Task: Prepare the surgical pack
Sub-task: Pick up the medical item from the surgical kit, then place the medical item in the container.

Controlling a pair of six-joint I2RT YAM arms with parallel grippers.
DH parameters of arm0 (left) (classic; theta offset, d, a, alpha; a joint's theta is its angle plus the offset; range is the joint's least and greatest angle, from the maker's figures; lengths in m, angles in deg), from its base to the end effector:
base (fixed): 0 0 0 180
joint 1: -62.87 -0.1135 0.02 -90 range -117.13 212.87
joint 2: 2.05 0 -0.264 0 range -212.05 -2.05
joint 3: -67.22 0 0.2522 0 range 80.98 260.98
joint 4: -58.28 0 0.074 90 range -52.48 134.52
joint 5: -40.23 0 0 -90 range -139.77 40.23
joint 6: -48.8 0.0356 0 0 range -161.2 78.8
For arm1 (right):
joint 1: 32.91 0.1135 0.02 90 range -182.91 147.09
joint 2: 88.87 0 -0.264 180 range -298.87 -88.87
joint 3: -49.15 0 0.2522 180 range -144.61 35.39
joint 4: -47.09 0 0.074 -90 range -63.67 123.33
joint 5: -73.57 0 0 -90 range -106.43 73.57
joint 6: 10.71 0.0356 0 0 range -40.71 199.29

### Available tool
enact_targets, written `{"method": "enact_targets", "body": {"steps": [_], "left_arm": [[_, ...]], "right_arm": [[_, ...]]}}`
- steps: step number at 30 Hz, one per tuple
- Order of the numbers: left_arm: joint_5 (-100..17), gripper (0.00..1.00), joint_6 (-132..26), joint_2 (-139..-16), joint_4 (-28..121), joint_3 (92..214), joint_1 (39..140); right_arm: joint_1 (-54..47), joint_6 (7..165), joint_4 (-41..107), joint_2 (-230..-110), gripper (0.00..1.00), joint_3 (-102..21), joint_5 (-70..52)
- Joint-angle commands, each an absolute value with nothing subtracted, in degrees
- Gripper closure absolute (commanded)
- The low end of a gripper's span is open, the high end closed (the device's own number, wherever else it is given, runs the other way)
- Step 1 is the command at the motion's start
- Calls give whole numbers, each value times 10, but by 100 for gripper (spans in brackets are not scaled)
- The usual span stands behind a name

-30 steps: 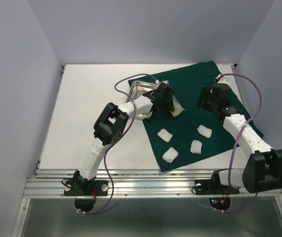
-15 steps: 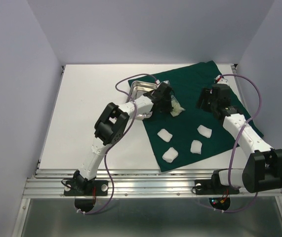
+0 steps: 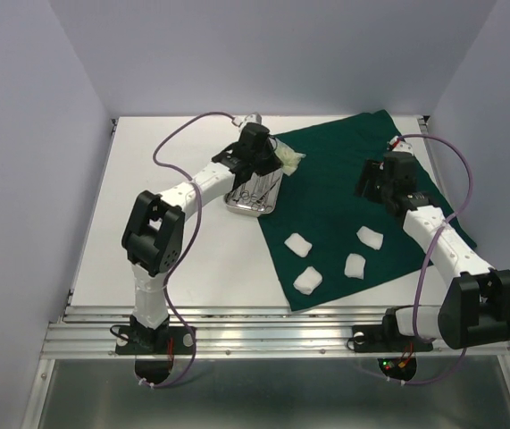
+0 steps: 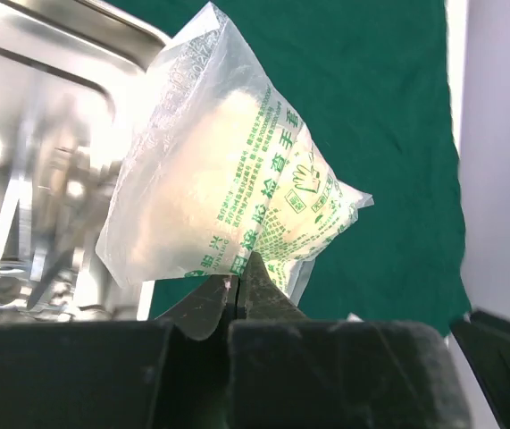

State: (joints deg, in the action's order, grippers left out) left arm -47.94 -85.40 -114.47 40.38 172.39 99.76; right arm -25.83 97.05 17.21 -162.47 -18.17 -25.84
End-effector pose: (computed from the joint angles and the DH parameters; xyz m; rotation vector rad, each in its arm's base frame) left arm 0.3753 -0.2831 0.2791 -0.1146 2.1335 -0.9081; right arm 0.2828 0.0293 0.2748 0.2951 2.1729 0.0632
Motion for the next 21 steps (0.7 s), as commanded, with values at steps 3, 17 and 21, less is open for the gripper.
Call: {"method": "enact_targets", "body": {"steps": [3,17,21], "left_arm": [[-535,100,-901,-1121,438,1677,956],[-575,100,-957,-1195,469,1704,923],[-583,100,-964,-1214,466,1720,921]], "right_arm": [[-262,969,179,-1623,30,-198,-250],[-262,971,172,-1613,30,-198,-245],[-262,972,169,-1611,30,-195,-245]]}}
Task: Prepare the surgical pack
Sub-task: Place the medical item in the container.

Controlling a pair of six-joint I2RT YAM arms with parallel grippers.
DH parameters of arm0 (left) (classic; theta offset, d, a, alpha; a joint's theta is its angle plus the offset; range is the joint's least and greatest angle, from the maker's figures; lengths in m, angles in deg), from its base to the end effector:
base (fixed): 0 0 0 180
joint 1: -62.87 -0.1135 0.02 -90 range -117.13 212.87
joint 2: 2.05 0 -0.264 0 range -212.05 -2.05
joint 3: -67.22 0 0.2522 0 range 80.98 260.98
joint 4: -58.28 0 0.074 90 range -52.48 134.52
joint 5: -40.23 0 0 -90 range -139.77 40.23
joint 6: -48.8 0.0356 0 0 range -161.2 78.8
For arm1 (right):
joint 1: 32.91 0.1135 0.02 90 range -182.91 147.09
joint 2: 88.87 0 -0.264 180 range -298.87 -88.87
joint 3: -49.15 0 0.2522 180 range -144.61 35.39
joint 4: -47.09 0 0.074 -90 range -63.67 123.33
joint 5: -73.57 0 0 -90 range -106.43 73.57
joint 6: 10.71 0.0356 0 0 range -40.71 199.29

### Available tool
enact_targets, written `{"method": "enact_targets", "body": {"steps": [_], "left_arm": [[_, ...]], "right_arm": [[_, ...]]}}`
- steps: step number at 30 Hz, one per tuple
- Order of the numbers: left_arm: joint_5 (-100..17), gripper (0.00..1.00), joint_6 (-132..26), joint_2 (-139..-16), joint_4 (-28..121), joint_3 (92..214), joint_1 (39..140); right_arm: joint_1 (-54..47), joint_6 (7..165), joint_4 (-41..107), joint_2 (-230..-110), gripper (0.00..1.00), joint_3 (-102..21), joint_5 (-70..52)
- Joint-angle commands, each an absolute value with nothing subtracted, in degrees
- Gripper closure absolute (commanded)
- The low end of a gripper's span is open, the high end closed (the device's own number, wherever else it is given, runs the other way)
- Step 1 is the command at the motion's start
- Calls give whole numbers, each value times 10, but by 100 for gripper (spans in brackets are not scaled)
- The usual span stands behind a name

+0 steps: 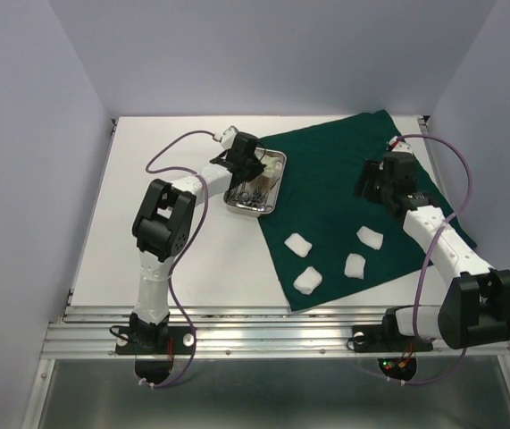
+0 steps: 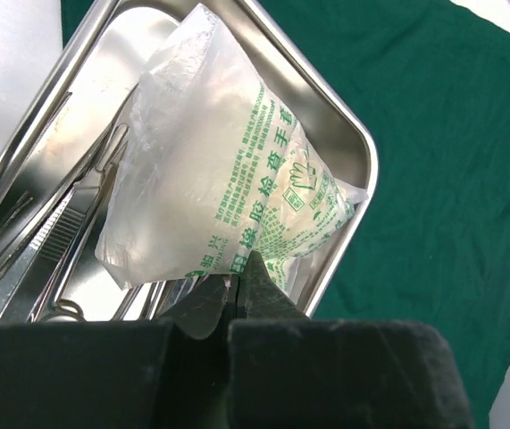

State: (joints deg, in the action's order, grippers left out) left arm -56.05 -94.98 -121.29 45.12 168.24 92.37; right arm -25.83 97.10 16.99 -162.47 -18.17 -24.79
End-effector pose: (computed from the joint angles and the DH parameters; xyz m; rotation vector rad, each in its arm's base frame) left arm 0.4213 -0.2339 0.2080 -0.5303 2.1420 -0.7323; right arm 0.2826 0.0299 0.2744 0.2863 2.1804 0.0825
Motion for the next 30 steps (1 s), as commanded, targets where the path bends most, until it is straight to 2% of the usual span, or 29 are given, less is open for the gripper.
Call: {"method": "enact_targets", "body": {"steps": [1,21,26,30], "left_arm": [[-586,100,-965,-1218,465,1727,920],[-570,98,-960,-1292,450,1783,909],[-568,91,-960,-1298,452,1786,908],[-562,73,-960,-1301,452,1788,908]], "right_arm": [[-262,972,169,-1610,30,-194,-246],[-262,975,158,-1600,30,-197,-256],[-262,977,158,-1584,30,-193,-256],[-262,976,148,-1586,31,-194,-254]]}}
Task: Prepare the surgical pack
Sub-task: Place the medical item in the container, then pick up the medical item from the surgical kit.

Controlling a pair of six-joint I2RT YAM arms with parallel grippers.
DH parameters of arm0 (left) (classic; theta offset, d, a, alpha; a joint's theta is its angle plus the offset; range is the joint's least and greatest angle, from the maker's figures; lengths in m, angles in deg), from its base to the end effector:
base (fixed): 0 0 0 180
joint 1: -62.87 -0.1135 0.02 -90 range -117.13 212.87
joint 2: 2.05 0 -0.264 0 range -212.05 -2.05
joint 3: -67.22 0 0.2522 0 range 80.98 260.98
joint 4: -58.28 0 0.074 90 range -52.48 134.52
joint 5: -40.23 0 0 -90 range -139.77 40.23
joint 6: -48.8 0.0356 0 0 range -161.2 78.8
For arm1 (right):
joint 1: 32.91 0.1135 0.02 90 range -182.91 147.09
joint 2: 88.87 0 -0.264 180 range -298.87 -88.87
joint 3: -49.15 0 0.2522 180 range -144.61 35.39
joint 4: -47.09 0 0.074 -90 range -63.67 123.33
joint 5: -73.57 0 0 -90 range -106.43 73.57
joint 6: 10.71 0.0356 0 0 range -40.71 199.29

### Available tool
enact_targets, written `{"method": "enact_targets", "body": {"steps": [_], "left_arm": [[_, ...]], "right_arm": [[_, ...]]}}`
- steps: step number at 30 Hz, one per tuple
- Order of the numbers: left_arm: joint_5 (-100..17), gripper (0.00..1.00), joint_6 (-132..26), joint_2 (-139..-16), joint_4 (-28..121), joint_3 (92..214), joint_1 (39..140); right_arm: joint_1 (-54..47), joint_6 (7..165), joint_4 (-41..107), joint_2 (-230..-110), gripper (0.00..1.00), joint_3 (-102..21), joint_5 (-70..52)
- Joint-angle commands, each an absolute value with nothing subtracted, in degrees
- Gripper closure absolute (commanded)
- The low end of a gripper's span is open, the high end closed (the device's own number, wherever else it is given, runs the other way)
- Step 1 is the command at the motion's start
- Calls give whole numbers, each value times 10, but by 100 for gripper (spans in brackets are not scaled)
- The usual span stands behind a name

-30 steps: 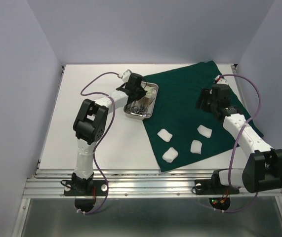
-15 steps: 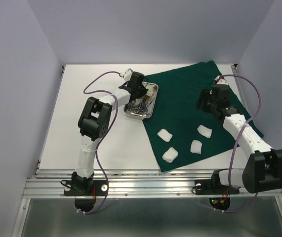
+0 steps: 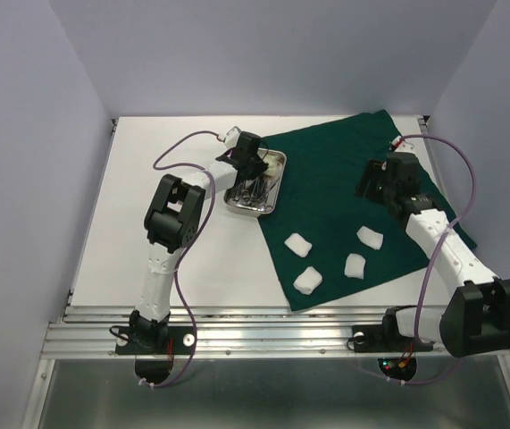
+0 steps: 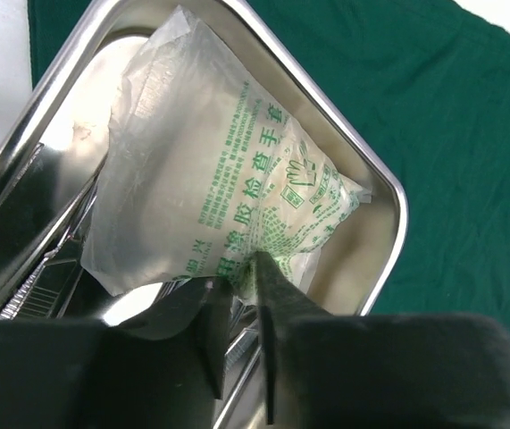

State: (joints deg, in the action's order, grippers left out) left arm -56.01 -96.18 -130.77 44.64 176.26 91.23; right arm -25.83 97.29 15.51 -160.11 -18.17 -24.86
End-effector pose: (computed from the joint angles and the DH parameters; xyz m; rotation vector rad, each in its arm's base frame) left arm 0.4542 -0.2408 0.1745 -0.5792 2.1627 -0.7114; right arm 0.2742 0.0288 0.2828 0.2901 2.1647 0.0870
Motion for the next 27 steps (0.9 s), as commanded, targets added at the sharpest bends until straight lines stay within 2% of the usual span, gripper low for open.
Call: {"method": "enact_targets", "body": {"steps": [1,7,10,27], "left_arm": [[-559,66,-959,-1301,452,1788,908],[-557,40,-952,-1283,447,1778,908],[-564,37,-947,-1266,446,1767,909],[-640,39,-854,-1097,436,1698,928]], "right_arm": [[-262,976,146,-1587,31,-194,-253],[-262,980,147,-1567,31,-189,-257],[-262,980,146,-1562,30,-189,-259],[-262,977,129,-1553,30,-187,-234]]}}
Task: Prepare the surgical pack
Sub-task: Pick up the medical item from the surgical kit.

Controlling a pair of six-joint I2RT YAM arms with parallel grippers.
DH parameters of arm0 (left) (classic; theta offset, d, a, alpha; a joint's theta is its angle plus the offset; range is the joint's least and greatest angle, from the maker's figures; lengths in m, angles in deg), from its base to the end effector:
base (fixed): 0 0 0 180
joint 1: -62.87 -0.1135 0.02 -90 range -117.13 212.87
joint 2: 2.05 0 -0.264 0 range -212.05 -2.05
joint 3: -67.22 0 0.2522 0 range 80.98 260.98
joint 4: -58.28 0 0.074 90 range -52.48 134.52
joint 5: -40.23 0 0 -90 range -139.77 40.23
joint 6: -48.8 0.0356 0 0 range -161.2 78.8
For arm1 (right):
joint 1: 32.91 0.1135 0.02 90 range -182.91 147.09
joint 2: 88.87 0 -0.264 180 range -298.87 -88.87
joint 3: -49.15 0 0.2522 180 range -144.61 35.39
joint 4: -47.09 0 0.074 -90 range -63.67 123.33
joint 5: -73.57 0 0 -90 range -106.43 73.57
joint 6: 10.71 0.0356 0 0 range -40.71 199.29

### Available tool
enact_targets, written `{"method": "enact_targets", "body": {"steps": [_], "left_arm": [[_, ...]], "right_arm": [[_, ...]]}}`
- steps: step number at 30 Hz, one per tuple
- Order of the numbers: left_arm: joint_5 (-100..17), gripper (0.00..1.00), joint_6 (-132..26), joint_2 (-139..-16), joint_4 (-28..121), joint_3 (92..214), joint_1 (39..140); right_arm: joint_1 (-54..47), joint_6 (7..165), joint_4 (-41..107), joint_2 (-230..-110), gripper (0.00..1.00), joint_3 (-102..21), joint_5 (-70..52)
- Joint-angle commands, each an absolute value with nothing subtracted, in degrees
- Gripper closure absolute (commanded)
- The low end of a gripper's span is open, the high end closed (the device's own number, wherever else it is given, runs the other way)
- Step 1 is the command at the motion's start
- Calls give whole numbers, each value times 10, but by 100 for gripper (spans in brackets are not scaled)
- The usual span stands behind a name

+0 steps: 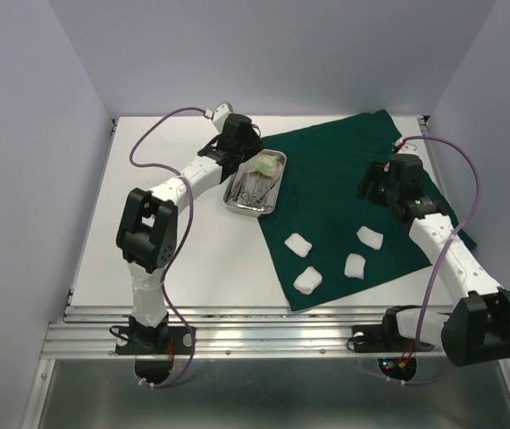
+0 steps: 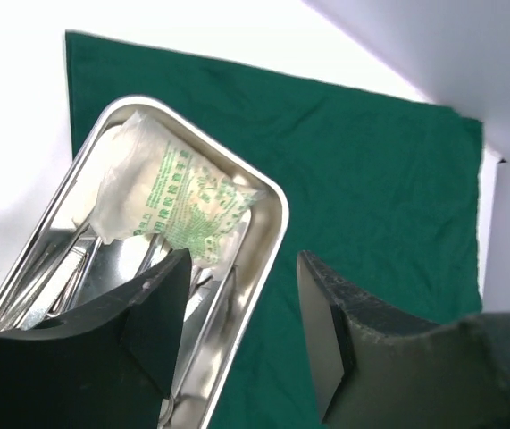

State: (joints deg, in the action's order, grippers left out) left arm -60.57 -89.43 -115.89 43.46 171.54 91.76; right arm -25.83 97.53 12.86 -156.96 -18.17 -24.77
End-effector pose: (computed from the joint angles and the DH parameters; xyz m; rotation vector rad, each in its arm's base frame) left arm 0.4189 -0.2235 0.2684 -0.4673 1.9987 -0.6725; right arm 0.2618 0.0273 0.2924 0.2935 2.1559 0.0934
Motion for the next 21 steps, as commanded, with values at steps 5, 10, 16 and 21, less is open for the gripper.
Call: {"method": "enact_targets", "body": {"steps": [5,10,16,21], "left_arm": [[-639,46,-801,-1072,421,1670,953],[-616,47,-708,-1041,407,1647,1014],[-586,47,-670,-1001,395,1586,1058],[-571,47,-665,-949,392,1505,1064]], "right_arm": [[-262,985,128,-1553,31,-175,-182],[-225,1018,135,-1545,31,-131,-150],[-172,1064,156,-1543,32,-56,-148],[-163,1099,123,-1544,33,-43,-246]]}}
